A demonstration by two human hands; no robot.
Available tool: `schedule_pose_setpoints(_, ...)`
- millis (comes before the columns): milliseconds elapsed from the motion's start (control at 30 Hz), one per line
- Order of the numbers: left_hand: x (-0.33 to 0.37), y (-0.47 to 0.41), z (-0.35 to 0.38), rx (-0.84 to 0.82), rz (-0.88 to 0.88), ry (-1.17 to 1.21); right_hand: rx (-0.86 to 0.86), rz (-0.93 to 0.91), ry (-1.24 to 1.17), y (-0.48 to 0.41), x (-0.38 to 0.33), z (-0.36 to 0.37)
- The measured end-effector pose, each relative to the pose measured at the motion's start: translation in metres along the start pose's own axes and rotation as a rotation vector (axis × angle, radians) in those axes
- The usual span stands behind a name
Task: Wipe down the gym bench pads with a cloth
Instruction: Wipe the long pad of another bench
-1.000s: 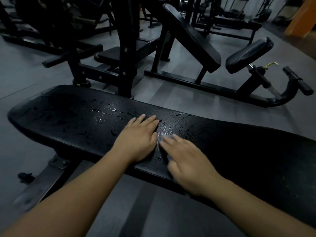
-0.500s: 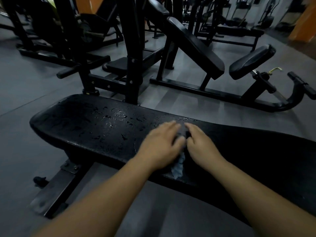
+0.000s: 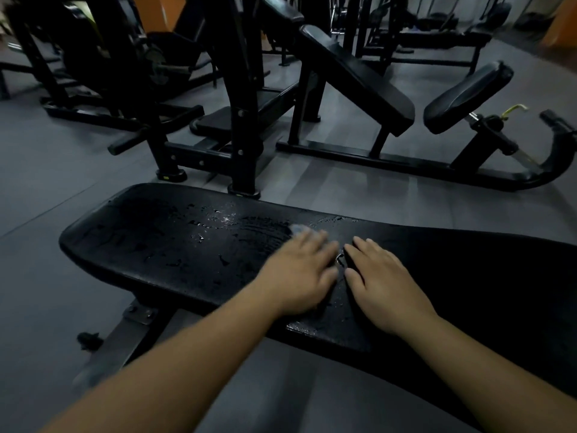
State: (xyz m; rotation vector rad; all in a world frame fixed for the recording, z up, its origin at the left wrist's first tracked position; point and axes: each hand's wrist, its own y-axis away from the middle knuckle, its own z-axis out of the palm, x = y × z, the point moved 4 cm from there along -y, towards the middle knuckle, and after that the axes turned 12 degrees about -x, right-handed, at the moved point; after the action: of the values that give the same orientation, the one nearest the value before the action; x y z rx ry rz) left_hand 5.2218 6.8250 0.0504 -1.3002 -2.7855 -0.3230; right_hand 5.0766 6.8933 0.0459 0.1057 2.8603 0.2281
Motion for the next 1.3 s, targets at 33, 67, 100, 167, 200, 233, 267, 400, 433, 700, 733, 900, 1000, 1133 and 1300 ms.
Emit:
schedule_pose_setpoints(33, 0.002, 0.014, 0.004, -0.019, 0.088, -0.039, -0.001, 0.0, 0.003, 0.0, -0.001, 0.0)
schedule_pose_setpoints(67, -0.01, 0.02, 0.004, -0.03, 0.118, -0.054, -0.001, 0.003, 0.008, 0.001, -0.002, 0.0)
schedule_pose_setpoints(100, -0.03, 0.018, -0.001, -0.039, 0.091, -0.062, 0.003, 0.009, 0.013, 0.001, -0.002, 0.0)
schedule_pose_setpoints(167, -0.064, -0.006, -0.01, -0.03, -0.049, -0.071, 0.004, 0.017, 0.021, 0.0, -0.004, -0.001)
schedule_pose_setpoints(200, -0.066, -0.025, -0.015, -0.027, -0.121, -0.053, 0.005, 0.017, 0.028, 0.0, -0.005, -0.002)
schedule_pose_setpoints(233, -0.056, -0.041, -0.017, -0.012, -0.15, -0.033, 0.005, 0.017, 0.033, 0.0, -0.006, -0.003)
schedule_pose_setpoints(267, -0.038, -0.051, -0.016, -0.009, -0.125, -0.013, 0.001, 0.021, 0.032, 0.001, -0.006, -0.003)
schedule_pose_setpoints(400, -0.028, -0.004, -0.003, -0.029, 0.203, -0.079, -0.014, 0.042, 0.066, 0.0, -0.005, -0.004)
schedule_pose_setpoints(433, -0.051, 0.007, -0.006, -0.025, 0.182, -0.074, -0.027, 0.053, 0.08, -0.004, -0.007, -0.004)
schedule_pose_setpoints(700, -0.064, 0.027, -0.002, 0.009, 0.106, -0.04, -0.058, 0.14, 0.09, -0.049, -0.041, 0.004)
schedule_pose_setpoints(733, -0.072, 0.046, 0.001, -0.014, 0.153, -0.061, -0.062, 0.139, 0.109, -0.046, -0.041, 0.006)
schedule_pose_setpoints(900, -0.158, 0.021, -0.022, -0.008, -0.281, 0.017, -0.096, 0.073, 0.144, -0.062, -0.054, 0.003)
schedule_pose_setpoints(1000, -0.111, 0.009, -0.018, 0.027, -0.213, 0.04, -0.102, 0.001, 0.16, -0.078, -0.073, 0.006)
schedule_pose_setpoints(1133, -0.14, 0.054, -0.011, 0.029, -0.083, -0.027, -0.117, -0.09, 0.207, -0.085, -0.082, 0.008)
schedule_pose_setpoints(1300, -0.166, 0.036, -0.017, 0.076, -0.403, 0.058, -0.111, -0.201, 0.174, -0.099, -0.107, 0.01)
